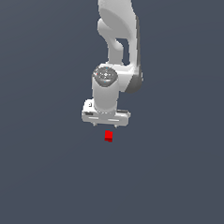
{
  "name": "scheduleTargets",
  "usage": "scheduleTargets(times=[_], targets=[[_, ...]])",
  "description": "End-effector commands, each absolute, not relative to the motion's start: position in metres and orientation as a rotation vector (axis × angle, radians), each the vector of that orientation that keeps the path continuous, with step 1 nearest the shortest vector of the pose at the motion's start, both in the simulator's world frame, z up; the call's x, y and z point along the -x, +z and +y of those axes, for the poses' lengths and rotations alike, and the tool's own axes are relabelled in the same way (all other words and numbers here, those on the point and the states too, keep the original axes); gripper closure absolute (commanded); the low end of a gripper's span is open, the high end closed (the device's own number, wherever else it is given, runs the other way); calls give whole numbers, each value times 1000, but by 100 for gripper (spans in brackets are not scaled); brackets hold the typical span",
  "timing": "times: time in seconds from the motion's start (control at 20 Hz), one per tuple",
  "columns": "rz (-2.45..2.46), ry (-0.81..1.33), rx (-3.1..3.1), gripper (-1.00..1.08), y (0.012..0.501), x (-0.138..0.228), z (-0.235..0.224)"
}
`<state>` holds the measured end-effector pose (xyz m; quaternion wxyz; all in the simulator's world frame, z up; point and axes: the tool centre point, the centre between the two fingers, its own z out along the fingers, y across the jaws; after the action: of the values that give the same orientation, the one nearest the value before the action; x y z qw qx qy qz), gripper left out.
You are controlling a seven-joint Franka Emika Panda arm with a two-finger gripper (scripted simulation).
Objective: Pick up the red cube and move it to a goal position.
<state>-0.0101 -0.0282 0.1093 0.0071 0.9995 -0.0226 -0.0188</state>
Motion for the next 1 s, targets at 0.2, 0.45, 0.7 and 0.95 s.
scheduleTargets(times=[0.2, 0.45, 0.7, 0.95], targets=[[-44, -28, -3135, -92, 61, 6, -18], [-29, -10, -3140, -92, 34, 2, -12], [-22, -1, -3142, -92, 22, -1, -9], [-22, -1, -3142, 108, 20, -1, -9]])
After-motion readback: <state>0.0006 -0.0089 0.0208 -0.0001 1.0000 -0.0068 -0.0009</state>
